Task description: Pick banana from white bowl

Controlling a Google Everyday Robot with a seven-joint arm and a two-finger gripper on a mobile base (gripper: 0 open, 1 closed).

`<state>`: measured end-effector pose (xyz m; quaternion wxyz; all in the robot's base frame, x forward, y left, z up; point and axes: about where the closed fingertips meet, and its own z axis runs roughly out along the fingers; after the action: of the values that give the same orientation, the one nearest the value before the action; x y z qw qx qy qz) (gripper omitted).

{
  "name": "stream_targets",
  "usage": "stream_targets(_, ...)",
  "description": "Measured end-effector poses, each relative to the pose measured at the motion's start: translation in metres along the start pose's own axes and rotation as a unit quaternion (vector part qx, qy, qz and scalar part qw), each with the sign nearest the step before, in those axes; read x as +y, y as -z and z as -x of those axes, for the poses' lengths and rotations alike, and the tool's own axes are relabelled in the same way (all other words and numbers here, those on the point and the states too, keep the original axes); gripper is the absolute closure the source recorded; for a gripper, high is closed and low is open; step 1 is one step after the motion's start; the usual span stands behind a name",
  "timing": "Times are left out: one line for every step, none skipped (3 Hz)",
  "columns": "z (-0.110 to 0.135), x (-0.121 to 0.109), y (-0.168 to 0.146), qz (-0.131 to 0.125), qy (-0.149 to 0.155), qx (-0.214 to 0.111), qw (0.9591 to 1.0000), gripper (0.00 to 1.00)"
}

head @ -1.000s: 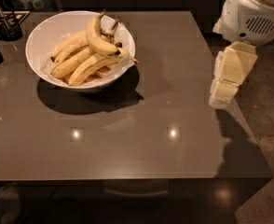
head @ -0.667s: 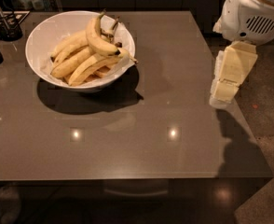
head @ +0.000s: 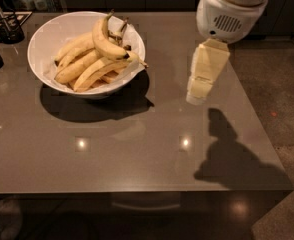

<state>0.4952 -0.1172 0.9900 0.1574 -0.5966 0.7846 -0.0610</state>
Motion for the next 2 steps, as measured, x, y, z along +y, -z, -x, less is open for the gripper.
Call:
stream_targets(0.0696, -0.0226, -0.0093, -0.034, -0.001, 0.028, 0.9990, 0.00)
stream_targets(0.0737, -0.0243, -0.0065, -0.042, 0.001, 0.021, 0.9989, 0.00)
